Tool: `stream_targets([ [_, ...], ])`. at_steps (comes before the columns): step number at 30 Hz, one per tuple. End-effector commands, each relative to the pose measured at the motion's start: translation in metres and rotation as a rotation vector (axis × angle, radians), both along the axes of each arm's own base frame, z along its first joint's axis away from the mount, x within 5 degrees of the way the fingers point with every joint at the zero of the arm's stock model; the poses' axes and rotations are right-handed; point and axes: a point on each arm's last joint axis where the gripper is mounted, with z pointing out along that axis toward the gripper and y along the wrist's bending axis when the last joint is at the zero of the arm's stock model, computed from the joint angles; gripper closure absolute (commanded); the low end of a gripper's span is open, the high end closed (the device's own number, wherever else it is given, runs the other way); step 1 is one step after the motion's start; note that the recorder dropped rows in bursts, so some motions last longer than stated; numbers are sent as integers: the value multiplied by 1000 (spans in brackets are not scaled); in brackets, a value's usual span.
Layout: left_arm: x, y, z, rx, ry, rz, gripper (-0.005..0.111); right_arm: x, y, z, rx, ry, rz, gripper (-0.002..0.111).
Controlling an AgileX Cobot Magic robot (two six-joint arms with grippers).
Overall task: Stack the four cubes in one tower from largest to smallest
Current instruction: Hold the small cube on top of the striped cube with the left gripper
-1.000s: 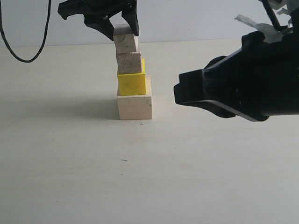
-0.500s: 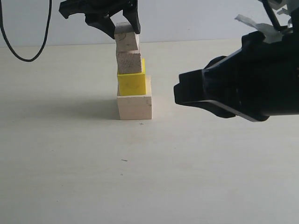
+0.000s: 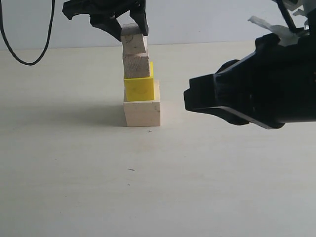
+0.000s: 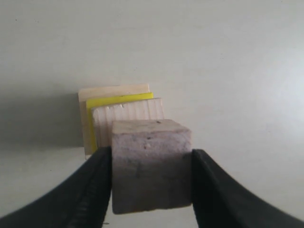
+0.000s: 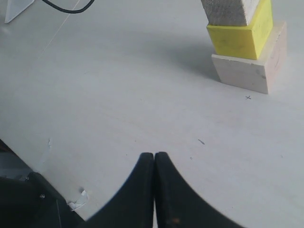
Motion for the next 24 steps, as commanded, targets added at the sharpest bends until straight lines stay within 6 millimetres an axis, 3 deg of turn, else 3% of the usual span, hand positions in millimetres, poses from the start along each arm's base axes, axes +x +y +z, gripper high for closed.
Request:
stream_targets([
  [1,-2,0,4,-5,-15,3,107,0,-2,0,-3,-10,-5,108],
  [24,-1,3,4,10,-10,21,107,0,-2,0,-3,-10,-5,108],
])
